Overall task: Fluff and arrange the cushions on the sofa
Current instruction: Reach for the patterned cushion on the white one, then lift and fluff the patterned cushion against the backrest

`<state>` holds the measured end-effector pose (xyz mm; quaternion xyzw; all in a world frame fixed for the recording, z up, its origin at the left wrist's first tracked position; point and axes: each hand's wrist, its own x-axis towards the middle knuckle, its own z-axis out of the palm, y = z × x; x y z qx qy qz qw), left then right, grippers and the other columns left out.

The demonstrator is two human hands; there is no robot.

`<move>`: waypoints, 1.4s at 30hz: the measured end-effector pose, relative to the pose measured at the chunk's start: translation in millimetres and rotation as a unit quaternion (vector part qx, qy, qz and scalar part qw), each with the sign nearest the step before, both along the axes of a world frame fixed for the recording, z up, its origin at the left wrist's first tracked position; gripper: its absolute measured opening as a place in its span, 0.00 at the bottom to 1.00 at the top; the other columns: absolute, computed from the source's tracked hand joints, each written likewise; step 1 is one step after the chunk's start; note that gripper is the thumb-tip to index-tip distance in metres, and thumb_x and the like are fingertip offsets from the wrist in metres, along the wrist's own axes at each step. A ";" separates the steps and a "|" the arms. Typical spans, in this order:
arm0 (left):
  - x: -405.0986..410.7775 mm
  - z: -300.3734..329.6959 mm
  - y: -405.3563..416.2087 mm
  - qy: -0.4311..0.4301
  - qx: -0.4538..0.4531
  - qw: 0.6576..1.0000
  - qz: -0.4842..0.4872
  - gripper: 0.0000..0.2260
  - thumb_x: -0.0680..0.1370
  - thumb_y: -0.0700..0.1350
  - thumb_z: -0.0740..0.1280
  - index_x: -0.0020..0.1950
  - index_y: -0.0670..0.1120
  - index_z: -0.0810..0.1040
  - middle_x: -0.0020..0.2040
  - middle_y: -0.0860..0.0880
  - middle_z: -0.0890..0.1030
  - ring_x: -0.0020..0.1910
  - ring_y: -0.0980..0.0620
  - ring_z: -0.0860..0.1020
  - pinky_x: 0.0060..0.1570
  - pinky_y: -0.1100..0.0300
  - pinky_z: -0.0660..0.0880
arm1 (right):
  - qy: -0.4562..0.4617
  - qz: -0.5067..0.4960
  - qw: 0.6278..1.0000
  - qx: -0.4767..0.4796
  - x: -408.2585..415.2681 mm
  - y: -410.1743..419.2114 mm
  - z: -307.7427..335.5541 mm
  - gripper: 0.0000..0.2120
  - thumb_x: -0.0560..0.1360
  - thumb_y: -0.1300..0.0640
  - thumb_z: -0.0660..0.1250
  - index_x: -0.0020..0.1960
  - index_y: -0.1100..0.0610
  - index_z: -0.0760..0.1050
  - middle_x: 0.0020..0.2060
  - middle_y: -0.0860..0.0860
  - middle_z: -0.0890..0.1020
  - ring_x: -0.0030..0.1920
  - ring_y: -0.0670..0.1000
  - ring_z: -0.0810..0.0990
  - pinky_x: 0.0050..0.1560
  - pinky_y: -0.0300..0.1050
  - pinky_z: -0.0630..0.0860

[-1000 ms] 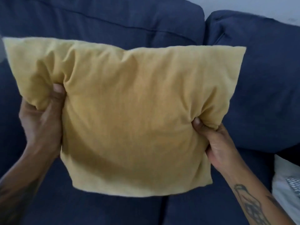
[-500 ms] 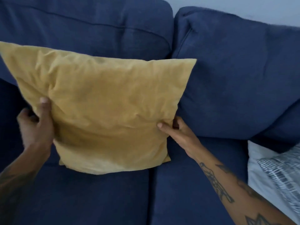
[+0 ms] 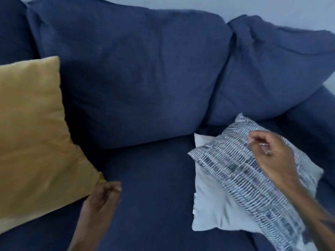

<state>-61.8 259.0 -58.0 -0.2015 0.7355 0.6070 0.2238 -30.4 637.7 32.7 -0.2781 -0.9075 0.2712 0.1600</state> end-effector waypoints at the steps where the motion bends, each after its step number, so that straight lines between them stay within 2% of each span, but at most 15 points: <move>1: -9.2 2.5 20.5 0.002 0.000 0.999 -0.051 0.05 0.83 0.40 0.69 0.51 0.49 0.82 0.44 0.45 0.84 0.41 0.48 0.84 0.41 0.54 0.80 | -0.009 -0.025 0.999 0.020 8.7 32.4 0.9 0.10 0.78 0.60 0.70 0.58 0.57 0.82 0.56 0.54 0.83 0.53 0.49 0.82 0.52 0.27 0.73; 5: -2.6 4.0 167.4 -0.169 0.081 0.977 -0.104 0.09 0.80 0.45 0.73 0.55 0.41 0.84 0.45 0.43 0.86 0.40 0.47 0.84 0.41 0.55 0.82 | -0.150 -0.101 0.983 -0.019 27.3 144.9 -13.4 0.21 0.76 0.49 0.73 0.66 0.56 0.79 0.67 0.59 0.77 0.68 0.59 0.75 0.71 0.51 0.69; 9: 24.3 4.0 285.6 -0.290 0.147 0.933 -0.154 0.31 0.70 0.64 0.78 0.62 0.42 0.83 0.58 0.42 0.87 0.57 0.43 0.85 0.55 0.48 0.85 | -0.277 -0.055 0.948 -0.147 21.5 208.9 -20.9 0.43 0.72 0.33 0.71 0.80 0.50 0.63 0.80 0.54 0.63 0.79 0.57 0.63 0.77 0.53 0.61; 11: 34.6 -8.3 323.2 -0.295 0.145 0.935 -0.134 0.43 0.60 0.71 0.81 0.66 0.45 0.81 0.61 0.43 0.86 0.61 0.42 0.84 0.55 0.46 0.85 | -0.294 -0.057 0.926 -0.229 16.9 231.8 -28.2 0.51 0.67 0.28 0.70 0.83 0.46 0.57 0.82 0.51 0.59 0.80 0.57 0.60 0.79 0.54 0.60; 13: 39.9 -18.1 343.7 -0.301 0.139 0.940 -0.082 0.46 0.55 0.67 0.84 0.67 0.45 0.80 0.60 0.43 0.86 0.59 0.41 0.84 0.48 0.47 0.86 | -0.295 -0.056 0.913 -0.275 16.0 243.7 -39.0 0.58 0.60 0.22 0.70 0.83 0.46 0.56 0.81 0.50 0.62 0.78 0.57 0.64 0.76 0.55 0.64; 14: 42.0 -22.3 349.2 -0.300 0.134 0.943 -0.048 0.43 0.58 0.63 0.86 0.66 0.43 0.80 0.57 0.41 0.87 0.54 0.41 0.86 0.41 0.51 0.86 | -0.288 -0.051 0.909 -0.296 18.2 248.2 -46.2 0.57 0.59 0.23 0.72 0.81 0.47 0.60 0.78 0.49 0.68 0.74 0.56 0.70 0.73 0.53 0.68; 17: 42.2 -23.6 347.9 -0.264 0.129 0.956 0.021 0.34 0.64 0.46 0.86 0.65 0.36 0.80 0.50 0.37 0.88 0.37 0.44 0.86 0.29 0.57 0.82 | -0.237 -0.030 0.876 -0.419 29.3 246.8 -48.3 0.30 0.69 0.42 0.78 0.67 0.53 0.77 0.54 0.49 0.85 0.52 0.52 0.84 0.62 0.49 0.77; 19: 38.3 -18.7 335.6 -0.239 0.134 0.960 0.059 0.48 0.57 0.45 0.89 0.73 0.35 0.75 0.58 0.36 0.86 0.48 0.40 0.87 0.45 0.45 0.86 | -0.202 -0.006 0.847 -0.492 34.9 238.9 -39.0 0.23 0.68 0.48 0.80 0.59 0.58 0.84 0.53 0.58 0.88 0.51 0.59 0.88 0.65 0.57 0.79; 21: 30.1 3.2 314.3 -0.201 0.129 0.966 0.096 0.57 0.56 0.46 0.89 0.80 0.40 0.66 0.69 0.43 0.79 0.66 0.37 0.80 0.65 0.38 0.78 | -0.158 0.006 0.834 -0.529 34.1 224.3 -20.6 0.18 0.66 0.50 0.80 0.53 0.58 0.87 0.51 0.60 0.89 0.49 0.61 0.89 0.64 0.59 0.79; 23: 20.3 34.7 280.7 -0.115 0.124 0.981 0.098 0.49 0.57 0.45 0.88 0.76 0.42 0.74 0.69 0.46 0.82 0.66 0.37 0.81 0.65 0.36 0.77 | -0.115 0.008 0.843 -0.526 25.2 197.6 -0.9 0.18 0.62 0.50 0.80 0.49 0.55 0.88 0.49 0.57 0.89 0.47 0.57 0.89 0.61 0.55 0.79; 27: -9.5 91.1 188.6 0.104 0.084 0.986 0.102 0.22 0.68 0.40 0.78 0.62 0.39 0.82 0.45 0.44 0.90 0.41 0.47 0.87 0.47 0.52 0.83 | -0.006 0.091 0.830 -0.551 -7.7 115.8 28.1 0.24 0.59 0.49 0.79 0.54 0.53 0.87 0.51 0.51 0.89 0.52 0.51 0.88 0.58 0.50 0.79; 30: -47.9 92.0 116.1 0.169 0.060 0.979 0.094 0.28 0.72 0.45 0.79 0.71 0.43 0.80 0.64 0.41 0.86 0.62 0.37 0.84 0.60 0.31 0.78 | 0.001 0.139 0.818 -0.557 -49.7 53.4 18.9 0.20 0.64 0.50 0.79 0.56 0.49 0.86 0.51 0.46 0.89 0.54 0.48 0.88 0.60 0.47 0.79; 34: -86.2 56.3 64.0 0.231 -0.040 0.962 0.140 0.26 0.71 0.45 0.80 0.69 0.43 0.81 0.61 0.50 0.87 0.60 0.49 0.86 0.59 0.48 0.83 | -0.040 0.156 0.832 -0.532 -97.9 -3.3 -36.4 0.14 0.71 0.49 0.78 0.57 0.46 0.84 0.52 0.43 0.89 0.53 0.45 0.87 0.63 0.49 0.79; 38: -101.1 13.8 55.8 0.194 -0.057 0.969 0.140 0.21 0.75 0.41 0.79 0.66 0.44 0.80 0.53 0.57 0.86 0.45 0.68 0.84 0.52 0.62 0.84 | -0.068 0.145 0.873 -0.461 -117.0 -24.3 -97.5 0.07 0.71 0.50 0.79 0.47 0.44 0.84 0.54 0.50 0.88 0.54 0.50 0.86 0.65 0.57 0.79; 42: -109.7 -14.0 59.4 0.199 -0.059 0.971 0.122 0.19 0.76 0.41 0.78 0.65 0.46 0.78 0.50 0.60 0.84 0.41 0.74 0.82 0.42 0.75 0.79 | -0.057 0.100 0.886 -0.450 -122.1 -16.6 -126.9 0.18 0.67 0.53 0.81 0.55 0.48 0.83 0.55 0.50 0.88 0.55 0.53 0.86 0.64 0.58 0.79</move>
